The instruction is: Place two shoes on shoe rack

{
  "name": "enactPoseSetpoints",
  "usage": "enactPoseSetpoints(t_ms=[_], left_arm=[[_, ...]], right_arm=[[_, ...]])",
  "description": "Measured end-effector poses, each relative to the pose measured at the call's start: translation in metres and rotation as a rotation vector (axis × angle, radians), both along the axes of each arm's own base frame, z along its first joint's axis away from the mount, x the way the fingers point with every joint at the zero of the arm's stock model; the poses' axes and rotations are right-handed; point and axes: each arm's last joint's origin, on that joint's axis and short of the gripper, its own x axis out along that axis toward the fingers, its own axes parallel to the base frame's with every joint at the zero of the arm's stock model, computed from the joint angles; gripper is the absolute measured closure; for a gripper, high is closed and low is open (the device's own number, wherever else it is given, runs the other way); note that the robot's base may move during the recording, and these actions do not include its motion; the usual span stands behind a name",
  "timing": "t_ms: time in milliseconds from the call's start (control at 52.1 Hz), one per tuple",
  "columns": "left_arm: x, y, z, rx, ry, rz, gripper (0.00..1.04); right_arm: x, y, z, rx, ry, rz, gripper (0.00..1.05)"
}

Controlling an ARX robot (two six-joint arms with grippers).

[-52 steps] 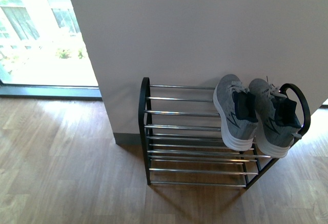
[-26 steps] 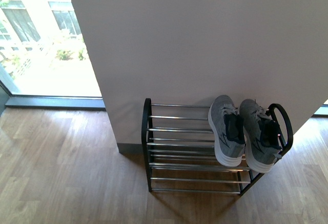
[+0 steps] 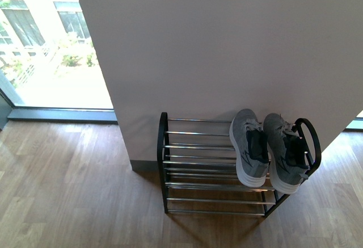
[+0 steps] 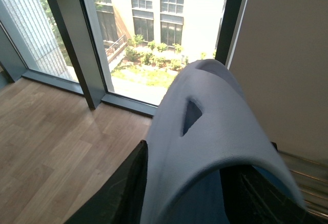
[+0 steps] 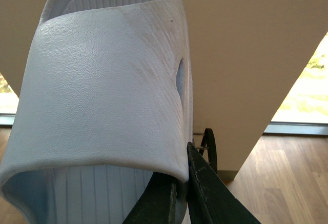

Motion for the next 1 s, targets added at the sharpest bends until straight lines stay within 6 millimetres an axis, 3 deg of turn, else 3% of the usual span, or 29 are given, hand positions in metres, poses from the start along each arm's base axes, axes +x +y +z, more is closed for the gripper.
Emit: enactPoseSetpoints(t_ms=[115, 230, 999], left_arm=[[0.0000, -0.0001, 0.0000, 0.000, 0.000, -0.002, 0.81], [0.0000, -0.0001, 0.0000, 0.000, 0.001, -0.003, 1.03], [0.0000, -0.0001, -0.0001, -0.004, 0.000, -0.001, 1.03]], right_arm=[[0.0000, 0.0000, 0.0000, 0.000, 0.000, 0.000, 1.03], [0.0000, 0.0000, 0.0000, 0.000, 0.000, 0.000, 1.03], [0.0000, 0.0000, 0.0000, 0.000, 0.000, 0.000, 1.03]])
